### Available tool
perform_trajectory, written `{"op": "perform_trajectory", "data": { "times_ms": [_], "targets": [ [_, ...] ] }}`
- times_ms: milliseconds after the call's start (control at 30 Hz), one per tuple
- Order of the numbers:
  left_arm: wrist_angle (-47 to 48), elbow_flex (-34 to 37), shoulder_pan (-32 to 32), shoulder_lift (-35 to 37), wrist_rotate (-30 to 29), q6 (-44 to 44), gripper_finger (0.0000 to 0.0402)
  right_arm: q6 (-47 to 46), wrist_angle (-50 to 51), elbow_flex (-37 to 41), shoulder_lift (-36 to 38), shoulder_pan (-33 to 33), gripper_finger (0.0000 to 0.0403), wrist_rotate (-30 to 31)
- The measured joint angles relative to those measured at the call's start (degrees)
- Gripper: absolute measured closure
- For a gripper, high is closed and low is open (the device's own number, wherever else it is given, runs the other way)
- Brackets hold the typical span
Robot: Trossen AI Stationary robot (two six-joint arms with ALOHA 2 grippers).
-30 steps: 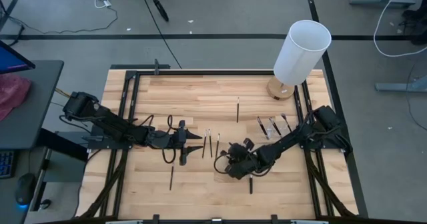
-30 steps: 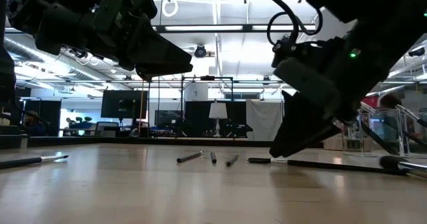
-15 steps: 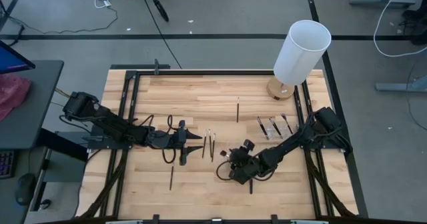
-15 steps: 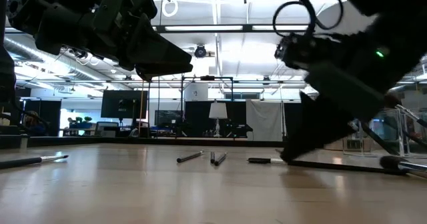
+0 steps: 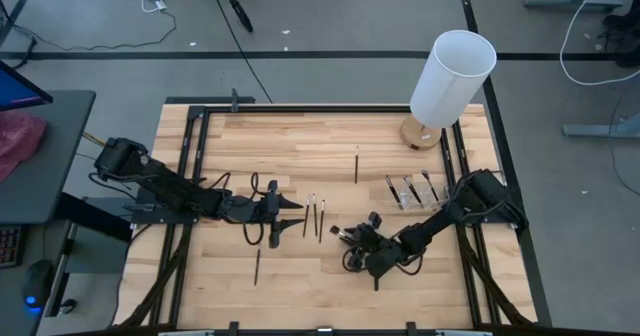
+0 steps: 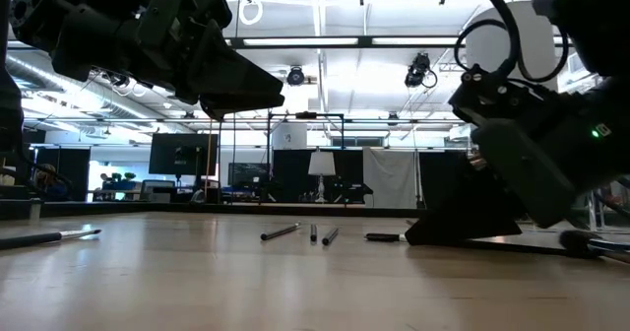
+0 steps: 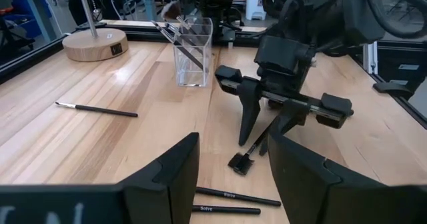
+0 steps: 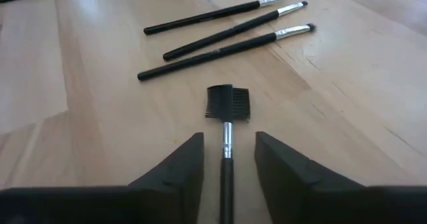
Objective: Put items in baskets/containers
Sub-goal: Put the black brow brush into the transparent bin
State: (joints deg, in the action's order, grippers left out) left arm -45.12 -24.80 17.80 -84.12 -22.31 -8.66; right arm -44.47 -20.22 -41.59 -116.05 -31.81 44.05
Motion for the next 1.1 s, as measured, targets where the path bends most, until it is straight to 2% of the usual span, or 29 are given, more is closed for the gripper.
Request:
{"op": "perform_trajectory", "data": {
  "times_ms": [367,567,800,933,1100],
  "targets": [
    [0.0,0.0,0.0,0.0,-0.2,-0.77,0.022,3.39,0.21,0.59,-0.22,0.09,0.0337,-0.07],
    [0.0,0.0,0.0,0.0,-0.2,-0.77,0.022,2.91,-0.03,0.59,-0.28,0.22,0.0389,-0.09],
    [-0.02,0.0,0.0,0.0,-0.2,-0.79,0.022,-0.34,1.97,0.59,1.01,0.27,0.0392,0.37],
    [-0.04,0.0,0.0,0.0,-0.2,-0.71,0.022,3.19,0.89,1.33,3.44,0.78,0.0394,-0.01],
    [-0.07,0.0,0.31,0.0,-0.18,2.63,0.022,5.83,1.73,2.05,6.48,0.85,0.0399,4.2]
  ]
}}
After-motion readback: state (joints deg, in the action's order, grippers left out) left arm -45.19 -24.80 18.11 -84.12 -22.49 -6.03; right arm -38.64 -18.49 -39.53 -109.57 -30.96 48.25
